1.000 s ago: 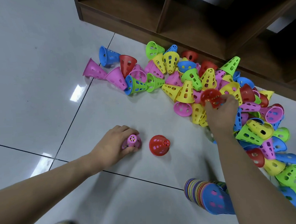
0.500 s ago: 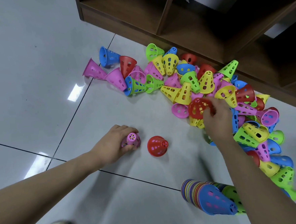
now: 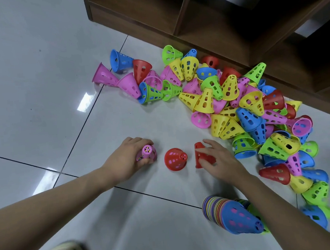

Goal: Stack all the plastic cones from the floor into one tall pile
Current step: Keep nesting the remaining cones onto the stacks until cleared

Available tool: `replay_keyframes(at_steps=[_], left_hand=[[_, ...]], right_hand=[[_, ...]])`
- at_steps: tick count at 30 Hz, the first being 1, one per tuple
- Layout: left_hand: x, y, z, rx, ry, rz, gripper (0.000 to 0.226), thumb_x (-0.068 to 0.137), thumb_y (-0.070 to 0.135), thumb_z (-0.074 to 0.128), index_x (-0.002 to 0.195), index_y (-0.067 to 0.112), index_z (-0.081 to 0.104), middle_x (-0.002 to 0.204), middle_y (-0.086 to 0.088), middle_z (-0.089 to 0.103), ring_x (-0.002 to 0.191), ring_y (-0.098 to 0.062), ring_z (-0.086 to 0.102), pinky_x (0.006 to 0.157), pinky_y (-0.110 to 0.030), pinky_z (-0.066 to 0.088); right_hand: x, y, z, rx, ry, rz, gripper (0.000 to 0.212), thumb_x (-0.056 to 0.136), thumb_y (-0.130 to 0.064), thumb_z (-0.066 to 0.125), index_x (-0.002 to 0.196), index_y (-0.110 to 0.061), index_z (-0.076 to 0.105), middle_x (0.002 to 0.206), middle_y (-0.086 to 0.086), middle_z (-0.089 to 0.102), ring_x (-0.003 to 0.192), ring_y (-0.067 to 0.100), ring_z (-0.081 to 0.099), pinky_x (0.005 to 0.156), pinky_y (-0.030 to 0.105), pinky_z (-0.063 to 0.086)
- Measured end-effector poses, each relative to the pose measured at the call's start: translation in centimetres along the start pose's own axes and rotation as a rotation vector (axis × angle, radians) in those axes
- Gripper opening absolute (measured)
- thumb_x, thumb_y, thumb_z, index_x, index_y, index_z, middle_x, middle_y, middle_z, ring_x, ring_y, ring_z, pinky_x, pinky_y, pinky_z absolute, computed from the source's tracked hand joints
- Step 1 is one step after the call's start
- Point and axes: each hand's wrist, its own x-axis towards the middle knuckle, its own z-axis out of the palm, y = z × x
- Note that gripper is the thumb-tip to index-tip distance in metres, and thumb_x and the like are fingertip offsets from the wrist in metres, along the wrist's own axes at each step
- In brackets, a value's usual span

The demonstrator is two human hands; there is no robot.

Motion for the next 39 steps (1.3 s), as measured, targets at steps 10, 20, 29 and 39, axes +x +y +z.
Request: replay_keyframes(at_steps=[10, 20, 29, 39], left_hand=[[0.1, 0.2, 0.2, 0.011, 0.018, -0.008, 0.05, 0.084, 0.059, 0.059, 0.125, 0.031, 0.056, 0.118, 0.01, 0.059, 0.105, -0.019, 0.049, 0.097, -0.03, 0.041], [0.1, 0.5, 0.1, 0.021, 0.016, -0.007, 0.048, 0.088, 0.044, 0.072, 0.131, 0.027, 0.057, 0.124, 0.006, 0.059, 0.11, -0.02, 0.048, 0.098, -0.029, 0.04], [1.1, 0.2, -1.1, 0.134, -0.139, 0.063, 0.071, 0.083, 0.043, 0.076, 0.143, 0.019, 0.046, 0.133, -0.003, 0.054, 0.118, -0.025, 0.049, 0.103, -0.035, 0.042], [8.9, 0.6, -7.7, 0.48, 0.237, 0.091, 0.072, 0.071, 0.008, 0.064, 0.14, 0.003, 0.046, 0.14, -0.028, 0.045, 0.119, -0.046, 0.048, 0.101, -0.048, 0.04]], right_hand=[[3.2, -1.3, -0.4, -0.202, -0.173, 0.458, 0.047, 0.08, -0.061, 0.063, 0.103, -0.02, 0.061, 0.098, 0.001, 0.064, 0.097, 0.022, 0.06, 0.087, 0.038, 0.051], [-0.4, -5.9, -3.6, 0.493, 0.319, 0.068, 0.029, 0.081, -0.021, 0.08, 0.105, -0.028, 0.065, 0.095, -0.018, 0.068, 0.089, 0.0, 0.064, 0.075, 0.013, 0.05], [0.7, -6.1, -0.1, 0.378, 0.051, -0.059, 0.036, 0.078, -0.019, 0.083, 0.104, -0.022, 0.059, 0.101, -0.01, 0.064, 0.097, 0.007, 0.065, 0.085, 0.031, 0.058], [2.1, -5.2, 1.2, 0.042, -0.037, -0.225, 0.034, 0.08, -0.034, 0.08, 0.098, -0.025, 0.053, 0.095, -0.012, 0.052, 0.084, 0.012, 0.054, 0.074, 0.032, 0.048]])
